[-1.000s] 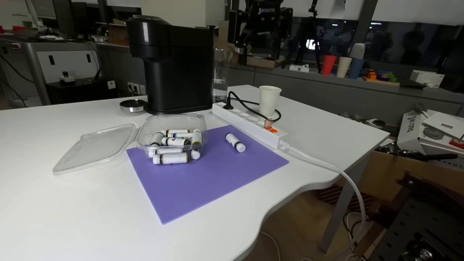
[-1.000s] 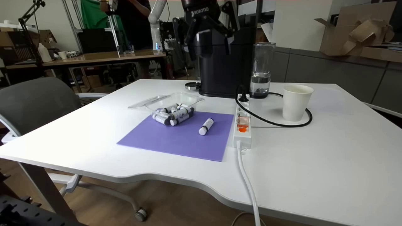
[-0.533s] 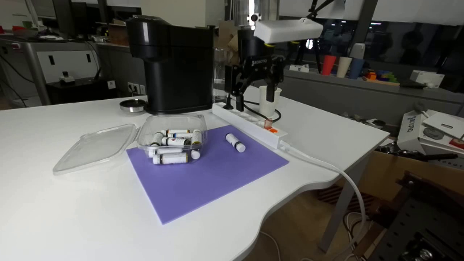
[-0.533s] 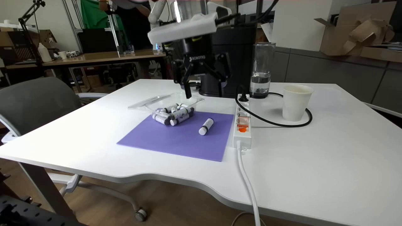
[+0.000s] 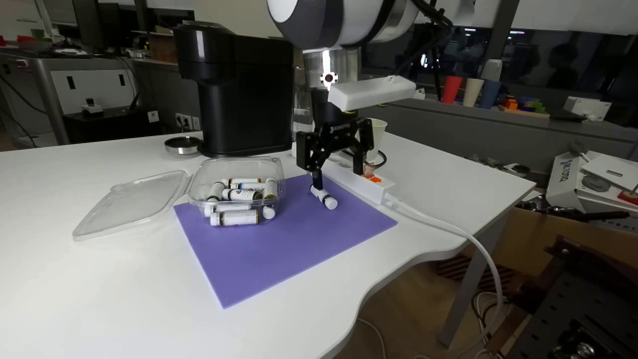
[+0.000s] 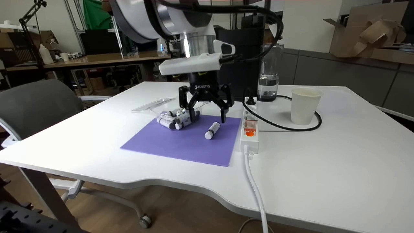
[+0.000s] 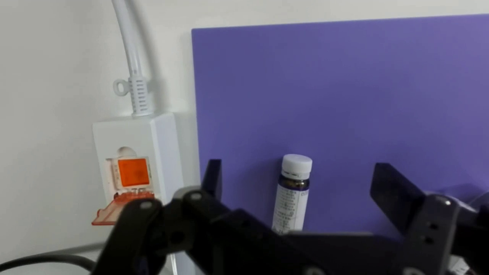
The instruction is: Pick the bottle from the mat and place it in the box
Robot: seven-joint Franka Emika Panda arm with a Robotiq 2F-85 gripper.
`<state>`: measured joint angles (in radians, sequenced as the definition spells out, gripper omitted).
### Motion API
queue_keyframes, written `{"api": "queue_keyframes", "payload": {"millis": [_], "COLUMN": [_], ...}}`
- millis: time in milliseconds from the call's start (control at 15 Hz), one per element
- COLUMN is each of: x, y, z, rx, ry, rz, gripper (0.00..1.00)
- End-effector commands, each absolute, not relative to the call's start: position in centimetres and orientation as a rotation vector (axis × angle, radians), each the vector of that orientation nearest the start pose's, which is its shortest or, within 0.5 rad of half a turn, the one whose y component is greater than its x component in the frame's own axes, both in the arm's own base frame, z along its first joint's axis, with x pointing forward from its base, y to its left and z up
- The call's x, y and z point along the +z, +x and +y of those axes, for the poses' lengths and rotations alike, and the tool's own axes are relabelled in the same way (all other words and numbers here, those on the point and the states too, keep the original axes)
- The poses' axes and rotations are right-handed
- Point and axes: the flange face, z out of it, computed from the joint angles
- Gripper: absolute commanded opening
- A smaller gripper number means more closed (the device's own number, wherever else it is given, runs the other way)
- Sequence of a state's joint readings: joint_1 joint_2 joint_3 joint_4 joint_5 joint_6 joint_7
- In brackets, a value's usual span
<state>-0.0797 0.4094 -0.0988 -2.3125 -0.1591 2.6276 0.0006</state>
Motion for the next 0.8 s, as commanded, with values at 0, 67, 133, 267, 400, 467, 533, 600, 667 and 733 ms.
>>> {"api": "queue_keyframes", "payload": {"millis": [0, 67, 133, 267, 400, 467, 533, 600, 667, 733], "x": [14.6, 14.1, 13.8, 13.1, 12.5, 12.2, 11.9, 11.7, 11.5, 11.4], "y": [52.4, 52.6, 52.9, 53.4, 53.7, 53.9, 54.0, 54.0, 54.1, 54.2], "z": [-9.0, -9.1, -9.2, -9.5, -9.8, -9.9, -10.0, -10.1, -10.2, -10.3], "rx": [0.155, 0.158, 0.163, 0.165, 0.17, 0.175, 0.177, 0.182, 0.185, 0.187], "ry": [-3.232, -3.232, -3.229, -3.225, -3.229, -3.231, -3.23, -3.229, -3.229, -3.228], "rz": [0.098, 0.113, 0.125, 0.147, 0.156, 0.157, 0.163, 0.165, 0.165, 0.167], "gripper": [1.0, 1.0, 1.0, 0.99, 0.74, 0.68, 0.61, 0.54, 0.45, 0.39]}}
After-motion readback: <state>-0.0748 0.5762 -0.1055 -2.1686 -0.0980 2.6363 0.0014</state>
